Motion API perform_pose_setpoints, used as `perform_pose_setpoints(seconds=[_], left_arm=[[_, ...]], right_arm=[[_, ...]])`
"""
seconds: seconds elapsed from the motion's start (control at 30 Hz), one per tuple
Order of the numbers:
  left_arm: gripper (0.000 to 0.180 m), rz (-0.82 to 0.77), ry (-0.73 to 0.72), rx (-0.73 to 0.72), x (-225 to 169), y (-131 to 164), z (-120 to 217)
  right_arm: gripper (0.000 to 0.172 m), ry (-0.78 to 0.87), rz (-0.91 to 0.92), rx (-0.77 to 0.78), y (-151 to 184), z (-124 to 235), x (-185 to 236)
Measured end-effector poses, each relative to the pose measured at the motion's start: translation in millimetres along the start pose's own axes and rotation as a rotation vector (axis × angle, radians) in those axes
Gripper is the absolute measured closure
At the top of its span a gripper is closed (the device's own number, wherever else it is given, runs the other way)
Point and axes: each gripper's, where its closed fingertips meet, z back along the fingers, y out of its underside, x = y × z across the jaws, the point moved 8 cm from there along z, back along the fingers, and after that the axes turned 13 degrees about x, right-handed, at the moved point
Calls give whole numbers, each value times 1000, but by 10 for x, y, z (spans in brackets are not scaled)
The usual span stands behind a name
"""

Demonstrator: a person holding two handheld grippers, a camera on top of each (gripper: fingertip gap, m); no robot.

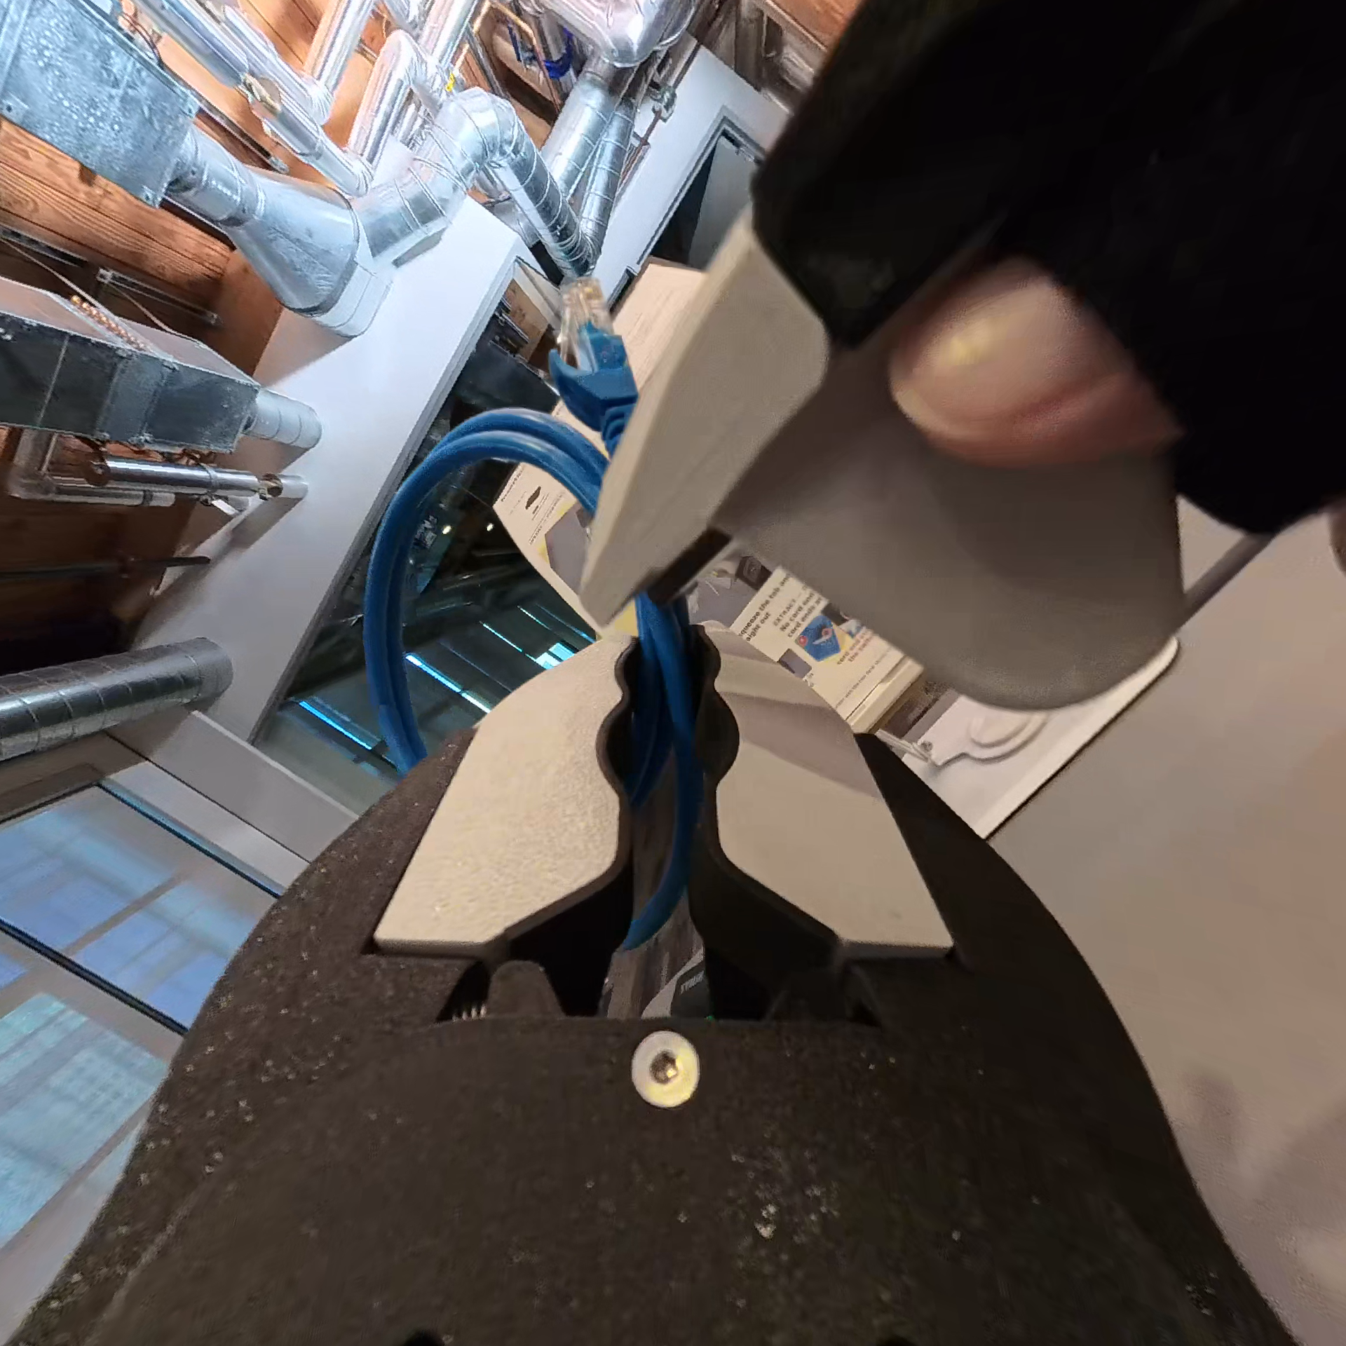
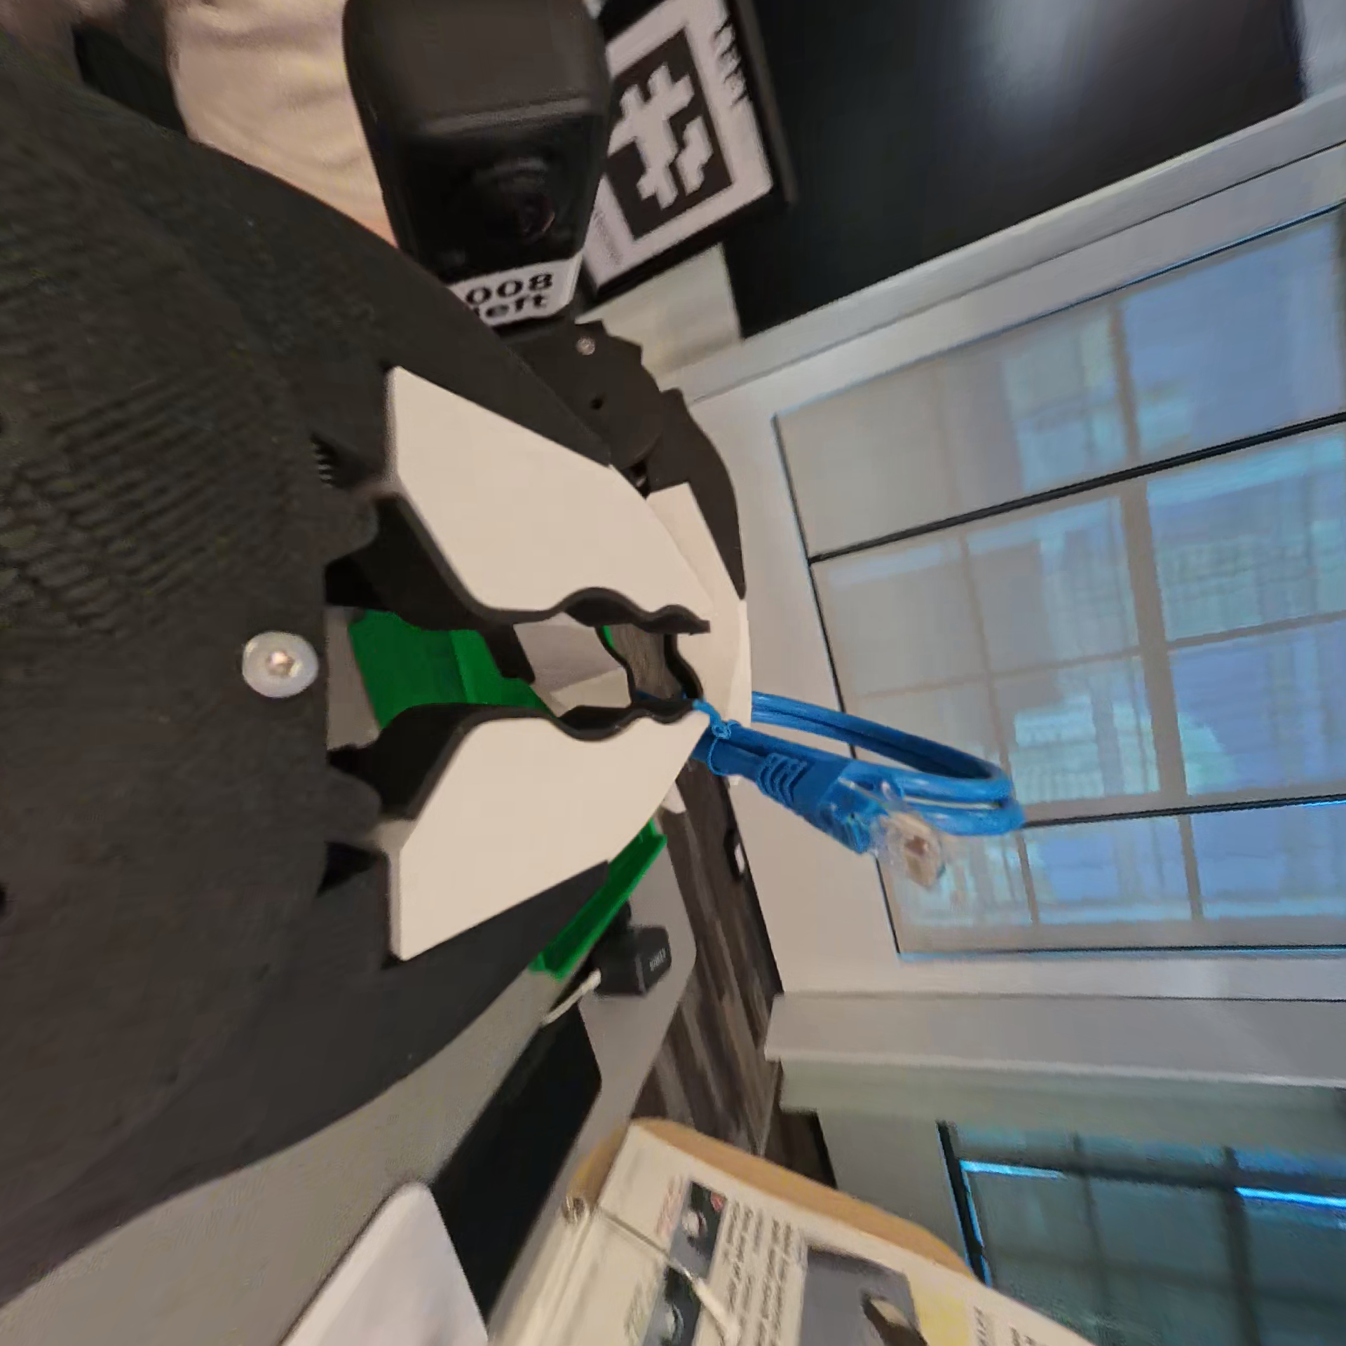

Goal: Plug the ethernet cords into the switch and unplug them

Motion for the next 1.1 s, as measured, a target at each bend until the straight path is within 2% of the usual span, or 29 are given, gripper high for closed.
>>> perform_pose_setpoints(seconds=[0.23,0.4,0.5,0.67,0.83,0.93,1.0,1.1], left_arm=[[169,-92,-36,38,-79,-7,-24],[169,-201,-33,95,-167,41,-90],[169,-214,-2,109,-192,64,-119],[169,-173,79,104,-200,59,-117],[169,-36,316,112,-103,60,-70],[169,-8,397,116,-37,66,-26],[169,-7,401,105,0,47,19],[169,-34,369,107,11,21,58]], right_arm=[[168,-1,-95,17,21,76,-195],[169,-50,-189,70,106,68,-363],[170,-87,-219,94,133,67,-430],[170,95,66,184,93,97,-345],[171,234,512,270,88,98,-228],[170,286,705,273,104,86,-141],[170,284,760,250,98,102,-100],[171,257,734,251,80,120,-82]])
